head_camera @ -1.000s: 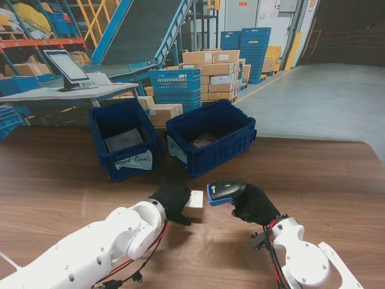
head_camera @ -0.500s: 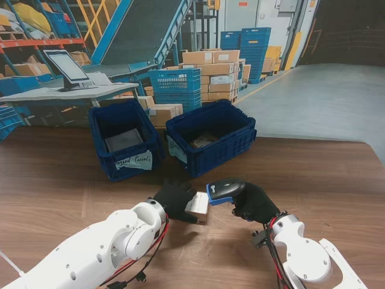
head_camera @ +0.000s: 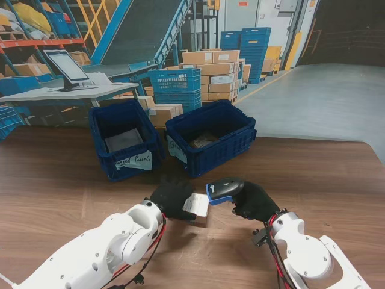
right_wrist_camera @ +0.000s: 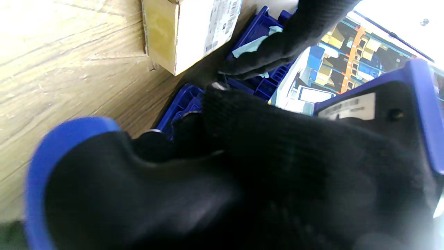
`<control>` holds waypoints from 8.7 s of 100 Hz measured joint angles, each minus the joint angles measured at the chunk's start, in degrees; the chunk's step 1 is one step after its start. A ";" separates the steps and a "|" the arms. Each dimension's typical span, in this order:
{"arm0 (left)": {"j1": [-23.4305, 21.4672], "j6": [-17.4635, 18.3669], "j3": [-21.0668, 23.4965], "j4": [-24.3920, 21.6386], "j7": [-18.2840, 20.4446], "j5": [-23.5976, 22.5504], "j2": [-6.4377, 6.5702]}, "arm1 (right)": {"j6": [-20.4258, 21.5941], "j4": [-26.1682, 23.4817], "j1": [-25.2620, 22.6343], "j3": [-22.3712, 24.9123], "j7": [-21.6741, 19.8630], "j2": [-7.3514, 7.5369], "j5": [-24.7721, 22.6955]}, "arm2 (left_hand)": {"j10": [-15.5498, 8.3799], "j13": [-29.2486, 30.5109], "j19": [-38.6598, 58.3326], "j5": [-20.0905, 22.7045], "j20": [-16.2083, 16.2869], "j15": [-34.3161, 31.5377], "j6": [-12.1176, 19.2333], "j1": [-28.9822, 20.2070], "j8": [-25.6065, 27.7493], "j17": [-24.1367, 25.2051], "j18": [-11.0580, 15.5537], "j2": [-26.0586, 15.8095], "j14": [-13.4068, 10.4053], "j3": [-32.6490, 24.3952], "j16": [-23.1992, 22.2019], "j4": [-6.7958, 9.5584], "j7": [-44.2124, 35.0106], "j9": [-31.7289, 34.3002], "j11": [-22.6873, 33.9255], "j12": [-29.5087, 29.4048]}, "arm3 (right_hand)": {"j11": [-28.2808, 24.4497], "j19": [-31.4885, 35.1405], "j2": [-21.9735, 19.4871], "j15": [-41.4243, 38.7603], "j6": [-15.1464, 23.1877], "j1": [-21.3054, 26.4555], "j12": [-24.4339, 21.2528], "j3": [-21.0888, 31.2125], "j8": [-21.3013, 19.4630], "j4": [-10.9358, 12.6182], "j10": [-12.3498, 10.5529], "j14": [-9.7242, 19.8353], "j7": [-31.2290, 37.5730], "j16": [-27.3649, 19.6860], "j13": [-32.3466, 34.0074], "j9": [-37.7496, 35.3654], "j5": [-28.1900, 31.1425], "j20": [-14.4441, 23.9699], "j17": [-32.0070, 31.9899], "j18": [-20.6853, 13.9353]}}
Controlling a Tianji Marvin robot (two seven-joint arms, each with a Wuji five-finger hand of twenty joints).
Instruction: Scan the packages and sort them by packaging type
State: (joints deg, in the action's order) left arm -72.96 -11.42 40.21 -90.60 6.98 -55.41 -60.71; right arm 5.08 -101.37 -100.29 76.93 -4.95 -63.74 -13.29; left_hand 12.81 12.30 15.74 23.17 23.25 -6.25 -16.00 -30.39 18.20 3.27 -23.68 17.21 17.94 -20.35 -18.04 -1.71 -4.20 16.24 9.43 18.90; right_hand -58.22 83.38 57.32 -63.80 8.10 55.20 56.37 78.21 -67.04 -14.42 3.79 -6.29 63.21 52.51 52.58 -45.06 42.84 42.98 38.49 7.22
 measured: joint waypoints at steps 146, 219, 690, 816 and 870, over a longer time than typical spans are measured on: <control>-12.55 7.05 18.73 0.35 -9.52 4.33 -1.31 | 0.30 12.95 18.05 -14.12 0.99 1.47 -14.08 | 0.65 0.01 -1.33 2.50 0.11 0.00 0.18 0.02 0.24 -0.68 -0.60 0.07 0.72 -5.24 0.00 0.00 -0.80 0.59 0.43 0.00 | 0.00 0.00 0.01 0.00 -0.01 0.00 -0.11 0.00 0.00 0.00 0.00 0.00 0.00 0.00 0.29 -0.01 0.00 0.00 0.10 0.00; -15.03 10.19 22.79 2.31 -12.25 7.83 -1.47 | -1.61 23.53 27.66 -26.52 8.86 -0.88 -19.41 | 0.87 0.01 -2.07 3.12 0.15 0.00 0.18 0.02 0.29 -0.68 -0.61 0.07 0.74 -5.24 0.00 0.00 -0.82 0.59 0.44 0.00 | 0.00 0.00 0.02 -0.52 -0.01 0.00 -0.26 0.00 0.00 0.00 0.00 0.00 0.00 0.00 0.44 -0.05 0.00 -0.07 0.22 0.00; 21.04 15.37 -19.57 30.68 -13.74 10.89 -5.93 | -4.61 0.10 3.34 0.09 0.99 0.83 -13.61 | 0.99 9.91 2.45 -1.12 2.50 -6.40 -4.29 7.00 6.88 -6.35 0.32 21.95 0.82 -18.83 -9.11 -4.27 -5.84 7.94 6.27 8.39 | -0.01 0.06 0.53 -1.04 -0.01 0.00 -0.75 0.78 0.00 0.59 0.00 0.00 0.00 -0.24 0.95 -0.77 0.01 -0.13 0.67 0.03; 9.02 10.92 -2.96 18.10 -13.46 5.60 -3.41 | -4.99 -0.46 2.81 0.35 0.36 0.94 -13.26 | -2.91 29.83 23.57 5.31 10.12 -24.77 0.65 4.70 26.15 -13.50 -1.31 33.82 -0.68 -19.25 -35.35 -5.84 -39.95 30.99 13.80 39.16 | -0.01 0.06 0.53 -1.04 -0.01 0.00 -0.75 0.78 0.00 0.58 0.00 0.00 0.00 -0.24 0.95 -0.77 0.01 -0.13 0.67 0.03; 1.64 10.42 8.75 5.88 -7.39 2.68 -1.40 | -4.94 -0.36 3.32 -0.88 0.53 0.99 -13.15 | -2.81 29.83 23.68 5.36 10.15 -24.88 0.65 4.70 26.18 -13.51 -1.31 33.82 -0.68 -19.23 -36.08 -5.84 -39.99 31.18 13.80 39.23 | -0.01 0.06 0.54 -1.04 -0.01 0.00 -0.75 0.78 0.00 0.58 0.00 0.00 0.00 -0.24 0.95 -0.77 0.01 -0.13 0.67 0.03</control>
State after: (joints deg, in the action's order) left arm -71.32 -1.00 48.96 -84.72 -0.41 -52.73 -62.11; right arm 0.13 -101.73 -96.97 76.06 -4.42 -62.75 -26.44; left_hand 10.00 42.14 39.42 28.53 33.40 -31.12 -15.35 -25.69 44.38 -10.24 -24.99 51.03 17.25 -39.58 -54.12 -7.55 -44.19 47.42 23.23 58.13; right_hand -58.22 83.44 57.85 -64.84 8.09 55.20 55.63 79.00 -67.05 -13.85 3.79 -6.29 63.21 52.27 53.53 -45.83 42.85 42.85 39.16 7.25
